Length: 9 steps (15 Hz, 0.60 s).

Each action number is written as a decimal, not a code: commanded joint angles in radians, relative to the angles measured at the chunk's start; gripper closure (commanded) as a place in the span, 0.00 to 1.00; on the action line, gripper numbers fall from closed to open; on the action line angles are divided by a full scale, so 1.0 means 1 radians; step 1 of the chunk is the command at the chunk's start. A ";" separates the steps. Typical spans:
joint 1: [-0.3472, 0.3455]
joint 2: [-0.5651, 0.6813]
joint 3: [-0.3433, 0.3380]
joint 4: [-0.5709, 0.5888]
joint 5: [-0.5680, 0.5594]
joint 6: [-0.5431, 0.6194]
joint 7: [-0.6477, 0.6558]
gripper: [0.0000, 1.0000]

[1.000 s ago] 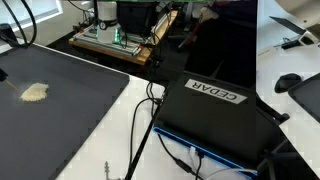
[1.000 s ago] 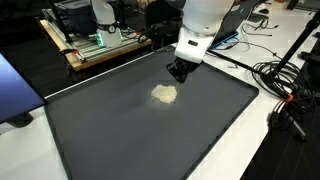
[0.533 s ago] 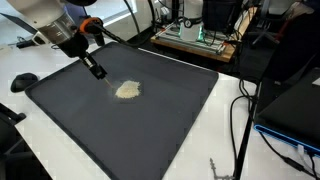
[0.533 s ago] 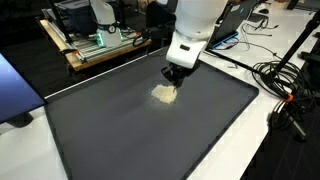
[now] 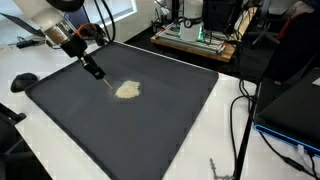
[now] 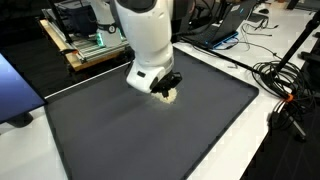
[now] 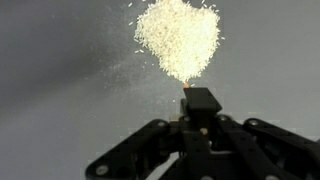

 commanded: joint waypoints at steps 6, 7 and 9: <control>-0.068 -0.235 0.016 -0.430 0.232 0.297 -0.102 0.97; -0.077 -0.262 0.022 -0.475 0.267 0.323 -0.122 0.97; -0.083 -0.309 0.025 -0.557 0.341 0.367 -0.160 0.97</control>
